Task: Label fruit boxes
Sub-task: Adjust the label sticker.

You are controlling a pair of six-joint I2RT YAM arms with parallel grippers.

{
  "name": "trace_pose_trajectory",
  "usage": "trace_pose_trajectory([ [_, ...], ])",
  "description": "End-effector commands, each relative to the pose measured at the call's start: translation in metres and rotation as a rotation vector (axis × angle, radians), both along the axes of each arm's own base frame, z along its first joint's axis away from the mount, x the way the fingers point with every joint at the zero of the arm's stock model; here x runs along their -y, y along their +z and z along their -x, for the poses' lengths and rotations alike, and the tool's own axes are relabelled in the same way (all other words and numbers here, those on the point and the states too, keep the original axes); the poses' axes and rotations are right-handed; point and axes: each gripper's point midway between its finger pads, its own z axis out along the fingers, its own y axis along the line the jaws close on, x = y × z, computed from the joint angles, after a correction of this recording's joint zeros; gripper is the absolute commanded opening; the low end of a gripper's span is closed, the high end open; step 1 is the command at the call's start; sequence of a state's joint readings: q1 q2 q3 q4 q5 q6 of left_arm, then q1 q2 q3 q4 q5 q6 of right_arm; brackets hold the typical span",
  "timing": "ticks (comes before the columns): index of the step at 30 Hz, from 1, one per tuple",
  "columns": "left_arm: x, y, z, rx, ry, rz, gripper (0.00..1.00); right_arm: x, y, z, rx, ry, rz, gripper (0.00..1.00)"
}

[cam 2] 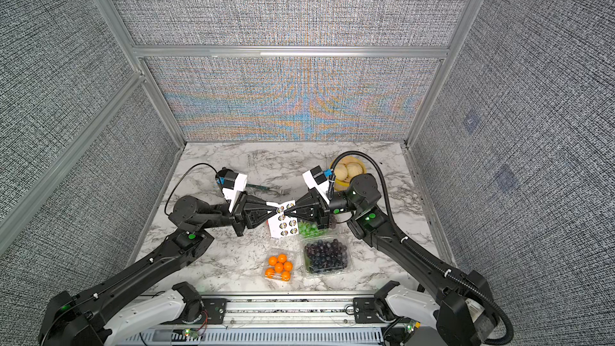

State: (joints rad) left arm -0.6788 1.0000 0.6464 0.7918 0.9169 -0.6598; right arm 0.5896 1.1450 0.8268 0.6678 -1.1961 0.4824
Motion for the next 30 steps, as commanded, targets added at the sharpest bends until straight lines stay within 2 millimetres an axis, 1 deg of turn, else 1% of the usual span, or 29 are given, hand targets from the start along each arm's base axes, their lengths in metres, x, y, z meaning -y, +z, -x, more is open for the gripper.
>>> trace_pose_trajectory([
  [1,-0.0022,0.0044,0.0023,0.023,0.002,0.019,0.19,-0.0003,0.0036,0.0000,0.018,-0.006,-0.008,0.00],
  [6,-0.0009,0.0040,-0.0003,0.022,0.012,0.012,0.22,-0.0009,0.0036,-0.0021,0.018,-0.014,-0.009,0.00],
  [14,0.0032,0.0025,-0.0054,0.009,0.010,0.004,0.22,-0.0035,0.0013,-0.0010,0.012,-0.002,-0.003,0.00],
  [18,0.0030,0.0037,-0.0049,0.012,0.009,0.007,0.15,-0.0029,0.0006,0.0006,0.015,0.001,-0.002,0.00],
  [22,0.0032,0.0022,-0.0052,0.015,0.012,0.004,0.00,-0.0031,-0.0010,-0.0004,0.014,-0.003,0.001,0.00],
  [28,0.0015,0.0016,-0.0031,0.020,0.011,0.006,0.00,-0.0029,-0.0026,-0.0020,0.009,-0.020,0.004,0.00],
  [29,0.0011,0.0010,-0.0032,0.018,0.015,0.006,0.00,-0.0021,-0.0030,-0.0041,0.006,-0.036,0.003,0.03],
  [30,0.0005,0.0009,-0.0029,0.018,0.020,0.005,0.00,-0.0007,-0.0035,-0.0062,0.003,-0.056,0.002,0.09],
])
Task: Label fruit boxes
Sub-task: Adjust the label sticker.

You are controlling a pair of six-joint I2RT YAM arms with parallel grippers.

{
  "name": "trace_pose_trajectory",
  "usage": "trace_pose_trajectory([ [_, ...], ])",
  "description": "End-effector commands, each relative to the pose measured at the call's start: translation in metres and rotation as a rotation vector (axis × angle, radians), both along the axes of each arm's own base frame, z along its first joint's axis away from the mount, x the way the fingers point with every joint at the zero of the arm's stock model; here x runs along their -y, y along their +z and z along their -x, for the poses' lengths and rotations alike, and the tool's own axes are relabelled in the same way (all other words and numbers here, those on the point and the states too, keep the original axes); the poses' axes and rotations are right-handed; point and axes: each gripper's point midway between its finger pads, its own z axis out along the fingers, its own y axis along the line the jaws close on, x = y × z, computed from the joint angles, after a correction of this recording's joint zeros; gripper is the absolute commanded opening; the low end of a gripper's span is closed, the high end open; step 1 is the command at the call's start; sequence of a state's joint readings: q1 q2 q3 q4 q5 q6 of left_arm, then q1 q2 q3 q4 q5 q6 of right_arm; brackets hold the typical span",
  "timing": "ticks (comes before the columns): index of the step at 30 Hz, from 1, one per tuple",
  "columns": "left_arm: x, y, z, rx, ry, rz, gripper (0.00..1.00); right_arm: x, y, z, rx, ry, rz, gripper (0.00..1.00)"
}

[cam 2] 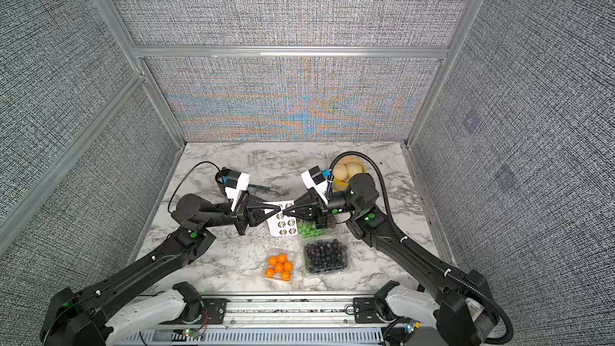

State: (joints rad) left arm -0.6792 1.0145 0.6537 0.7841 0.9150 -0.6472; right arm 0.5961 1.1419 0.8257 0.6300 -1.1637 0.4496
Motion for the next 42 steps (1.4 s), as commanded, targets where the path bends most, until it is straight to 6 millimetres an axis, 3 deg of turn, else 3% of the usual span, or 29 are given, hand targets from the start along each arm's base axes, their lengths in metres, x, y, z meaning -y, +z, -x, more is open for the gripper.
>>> trace_pose_trajectory([
  [1,-0.002,0.002,0.000,0.020,0.022,0.008,0.00,0.003,-0.001,-0.004,0.000,-0.044,-0.004,0.12],
  [9,-0.005,0.004,0.000,0.025,0.032,0.027,0.00,-0.002,-0.001,0.005,-0.015,0.039,0.003,0.10],
  [11,-0.005,0.004,0.001,0.025,0.028,0.028,0.00,-0.003,-0.003,0.005,-0.014,0.048,0.003,0.02],
  [13,-0.005,0.002,0.002,0.022,0.020,0.022,0.00,-0.003,-0.002,0.006,-0.004,0.054,-0.008,0.00],
  [14,-0.005,0.001,0.002,0.021,0.021,0.020,0.05,-0.002,0.000,0.007,0.002,0.057,-0.011,0.00],
  [15,-0.005,0.000,0.003,0.019,0.023,0.017,0.17,-0.002,0.001,0.007,0.006,0.053,-0.014,0.00],
  [20,-0.011,-0.010,0.006,0.047,0.056,-0.004,0.42,-0.001,0.003,0.008,0.017,0.041,-0.017,0.00],
  [23,-0.014,-0.014,0.008,0.066,0.067,-0.011,0.44,-0.002,0.004,0.006,0.014,0.046,-0.016,0.00],
  [28,-0.008,-0.017,0.006,0.064,0.049,-0.026,0.36,-0.005,0.002,0.003,0.004,0.057,-0.020,0.00],
  [36,-0.006,-0.021,0.007,0.063,0.026,-0.029,0.14,-0.007,0.002,-0.002,-0.004,0.041,-0.016,0.00],
  [39,-0.007,-0.022,0.006,0.059,0.036,-0.035,0.00,-0.007,0.003,-0.003,-0.005,0.040,-0.013,0.00],
  [42,-0.007,-0.021,0.007,0.058,0.039,-0.034,0.00,-0.009,0.001,-0.005,-0.010,0.040,-0.011,0.00],
])
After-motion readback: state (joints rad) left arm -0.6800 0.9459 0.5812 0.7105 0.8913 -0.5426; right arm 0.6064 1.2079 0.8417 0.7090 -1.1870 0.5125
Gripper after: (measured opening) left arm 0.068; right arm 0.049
